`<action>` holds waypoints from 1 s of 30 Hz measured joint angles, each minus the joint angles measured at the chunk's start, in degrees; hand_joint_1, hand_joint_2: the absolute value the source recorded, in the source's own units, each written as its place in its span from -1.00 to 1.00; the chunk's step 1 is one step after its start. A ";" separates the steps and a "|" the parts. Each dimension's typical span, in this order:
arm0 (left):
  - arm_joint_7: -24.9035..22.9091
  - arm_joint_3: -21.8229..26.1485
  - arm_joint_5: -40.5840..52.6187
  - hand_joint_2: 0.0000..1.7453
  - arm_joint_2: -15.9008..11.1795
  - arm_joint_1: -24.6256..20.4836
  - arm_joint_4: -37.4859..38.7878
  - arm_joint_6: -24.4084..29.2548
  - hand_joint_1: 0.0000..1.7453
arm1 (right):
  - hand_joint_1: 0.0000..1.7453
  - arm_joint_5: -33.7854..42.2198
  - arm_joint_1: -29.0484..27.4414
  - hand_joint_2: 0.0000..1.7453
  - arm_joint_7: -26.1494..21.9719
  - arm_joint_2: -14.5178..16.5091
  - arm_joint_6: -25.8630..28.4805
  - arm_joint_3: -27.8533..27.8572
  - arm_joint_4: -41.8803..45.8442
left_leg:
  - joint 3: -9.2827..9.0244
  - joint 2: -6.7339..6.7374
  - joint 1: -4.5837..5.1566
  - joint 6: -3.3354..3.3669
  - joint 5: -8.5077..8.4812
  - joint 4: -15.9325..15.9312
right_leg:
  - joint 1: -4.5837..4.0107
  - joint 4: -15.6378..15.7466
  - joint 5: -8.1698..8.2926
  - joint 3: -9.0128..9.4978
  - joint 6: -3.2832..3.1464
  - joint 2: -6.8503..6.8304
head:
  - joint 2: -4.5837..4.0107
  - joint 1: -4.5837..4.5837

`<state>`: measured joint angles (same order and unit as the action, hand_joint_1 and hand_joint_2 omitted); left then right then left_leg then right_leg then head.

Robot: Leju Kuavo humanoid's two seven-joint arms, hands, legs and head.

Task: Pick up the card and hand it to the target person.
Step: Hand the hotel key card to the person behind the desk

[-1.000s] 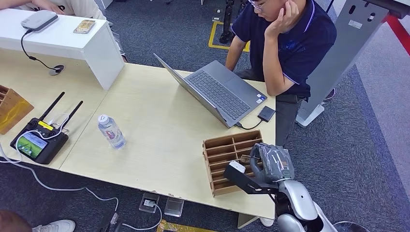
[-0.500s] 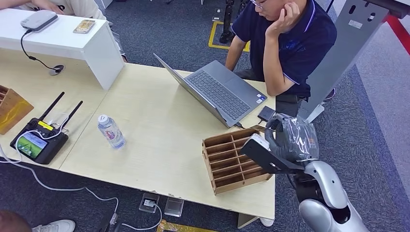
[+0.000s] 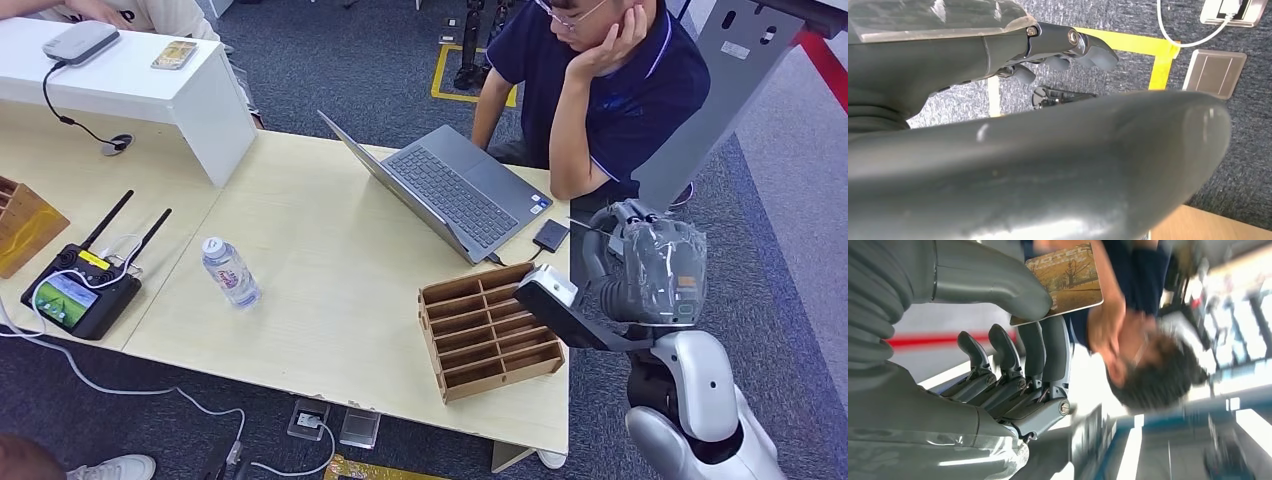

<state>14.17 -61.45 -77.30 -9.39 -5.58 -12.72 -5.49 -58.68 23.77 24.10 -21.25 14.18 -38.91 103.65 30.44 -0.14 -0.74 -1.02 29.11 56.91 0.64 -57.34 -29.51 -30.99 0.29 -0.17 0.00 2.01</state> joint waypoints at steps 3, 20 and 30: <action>0.02 -0.03 0.16 -1.00 0.03 0.00 0.00 -0.12 -1.00 | 0.66 -5.45 0.07 1.00 -0.36 -0.02 3.70 0.43 -0.71 | 0.00 0.00 0.00 0.00 0.00 0.00 | 0.00 0.00 0.00 0.00 0.00 0.00 | 0.00 0.01; -0.01 -0.06 0.48 -1.00 0.23 -0.01 0.00 -0.56 -1.00 | 0.66 -6.86 0.08 1.00 -2.28 0.10 11.00 2.81 -7.56 | 0.02 -0.01 0.00 0.00 0.00 0.00 | 0.00 0.00 0.00 0.00 0.00 -0.01 | 0.00 0.00; 0.55 -0.06 0.48 0.00 0.23 -0.01 0.00 -1.21 -1.00 | -0.51 -6.25 0.11 1.00 -2.32 0.28 11.01 3.64 -9.42 | 0.02 -0.01 0.00 0.00 0.00 0.00 | 0.00 0.00 0.00 0.00 0.00 -0.01 | 0.00 -0.01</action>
<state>14.71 -61.51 -76.83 -9.16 -5.59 -12.72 -6.70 -64.93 23.88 21.78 -20.97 25.18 -35.27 94.23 30.46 -0.15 -0.74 -1.02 29.11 56.91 0.64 -57.34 -29.51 -30.99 0.29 -0.18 0.00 2.01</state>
